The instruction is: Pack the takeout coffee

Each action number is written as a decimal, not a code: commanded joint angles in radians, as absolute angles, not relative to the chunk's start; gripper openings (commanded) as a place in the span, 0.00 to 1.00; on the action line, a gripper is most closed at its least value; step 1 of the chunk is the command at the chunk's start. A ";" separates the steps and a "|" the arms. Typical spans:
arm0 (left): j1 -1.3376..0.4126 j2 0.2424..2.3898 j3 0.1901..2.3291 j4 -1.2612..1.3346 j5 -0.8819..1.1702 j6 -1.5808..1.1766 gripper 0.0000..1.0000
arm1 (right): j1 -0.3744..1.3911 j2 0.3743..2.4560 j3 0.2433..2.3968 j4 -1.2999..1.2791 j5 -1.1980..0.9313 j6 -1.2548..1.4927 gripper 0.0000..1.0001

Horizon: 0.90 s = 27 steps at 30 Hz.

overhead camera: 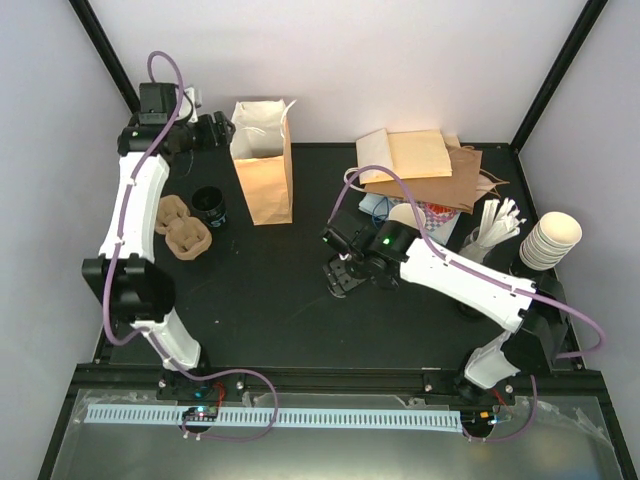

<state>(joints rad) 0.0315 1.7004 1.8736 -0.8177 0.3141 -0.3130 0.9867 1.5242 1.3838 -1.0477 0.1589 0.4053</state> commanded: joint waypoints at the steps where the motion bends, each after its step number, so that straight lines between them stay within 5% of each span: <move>1: 0.018 1.784 2.004 -0.951 0.282 -0.250 0.88 | 0.975 1.479 1.381 -1.048 0.187 0.399 0.80; 17: -0.056 1.957 2.128 -1.061 0.240 -0.158 0.73 | 0.942 1.426 1.364 -1.070 0.207 0.394 0.79; 20: -0.064 1.967 2.139 -1.067 0.232 -0.139 0.61 | 0.938 1.421 1.365 -1.074 0.210 0.396 0.79; 25: -0.074 1.972 2.168 -1.075 0.226 -0.112 0.23 | 0.930 1.410 1.376 -1.095 0.223 0.388 0.79; 27: -0.086 1.959 2.169 -1.074 0.224 -0.102 0.18 | 0.923 1.405 1.390 -1.108 0.229 0.376 0.79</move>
<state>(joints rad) -0.0635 1.9713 2.1139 -1.0569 0.2348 -0.1349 0.9375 1.4410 1.3678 -1.0794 0.1871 0.3977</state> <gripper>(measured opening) 0.220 0.791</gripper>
